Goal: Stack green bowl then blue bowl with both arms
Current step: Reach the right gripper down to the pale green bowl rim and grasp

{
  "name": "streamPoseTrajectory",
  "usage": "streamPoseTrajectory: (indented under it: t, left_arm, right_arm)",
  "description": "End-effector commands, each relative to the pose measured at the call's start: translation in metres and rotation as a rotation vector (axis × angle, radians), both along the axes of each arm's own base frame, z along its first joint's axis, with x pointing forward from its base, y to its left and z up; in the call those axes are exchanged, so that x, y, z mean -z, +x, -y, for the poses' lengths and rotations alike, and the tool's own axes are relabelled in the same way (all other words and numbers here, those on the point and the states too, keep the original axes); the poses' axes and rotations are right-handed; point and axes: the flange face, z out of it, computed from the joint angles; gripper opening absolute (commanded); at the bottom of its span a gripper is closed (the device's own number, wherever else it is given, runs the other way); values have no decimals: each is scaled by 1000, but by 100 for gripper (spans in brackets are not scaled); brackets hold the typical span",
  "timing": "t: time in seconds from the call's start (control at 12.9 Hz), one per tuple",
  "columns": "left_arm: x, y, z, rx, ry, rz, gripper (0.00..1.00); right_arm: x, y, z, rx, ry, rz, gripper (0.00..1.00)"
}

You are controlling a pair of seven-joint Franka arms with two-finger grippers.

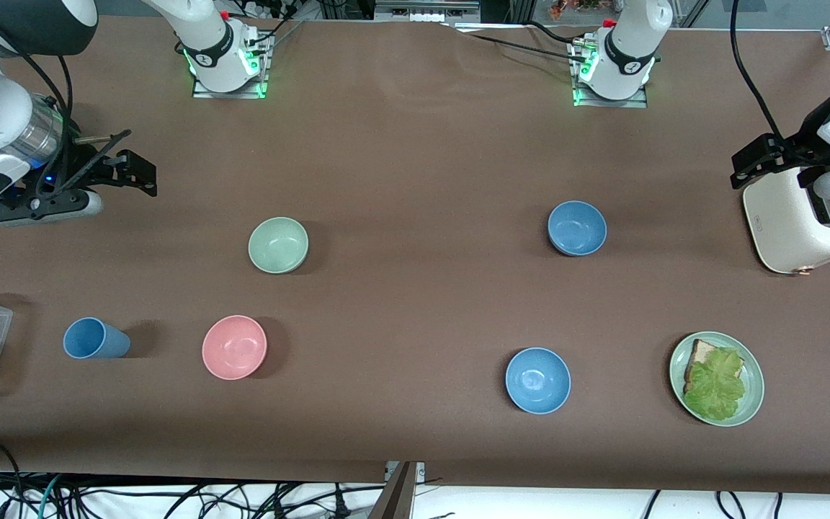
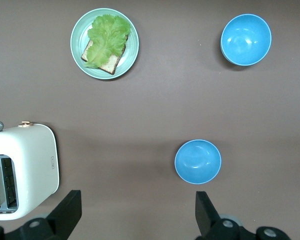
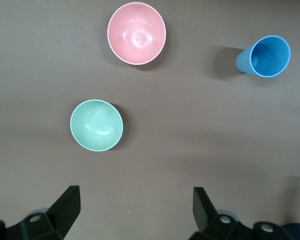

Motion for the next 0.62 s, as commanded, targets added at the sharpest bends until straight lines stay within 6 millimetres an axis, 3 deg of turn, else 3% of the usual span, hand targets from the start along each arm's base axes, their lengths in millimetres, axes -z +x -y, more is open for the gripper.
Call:
streamPoseTrajectory:
  t: [0.0,0.23,0.54]
  left_arm:
    - [-5,3,0,5,24,-5,100]
    - [-5,3,1,8,24,-5,100]
    - [-5,3,1,6,24,-5,100]
  right_arm:
    - [61,-8,-7,-7,16,-3,99]
    - [174,-29,-16,-14,22,57,99]
    - [270,-46,-42,11,28,89,99]
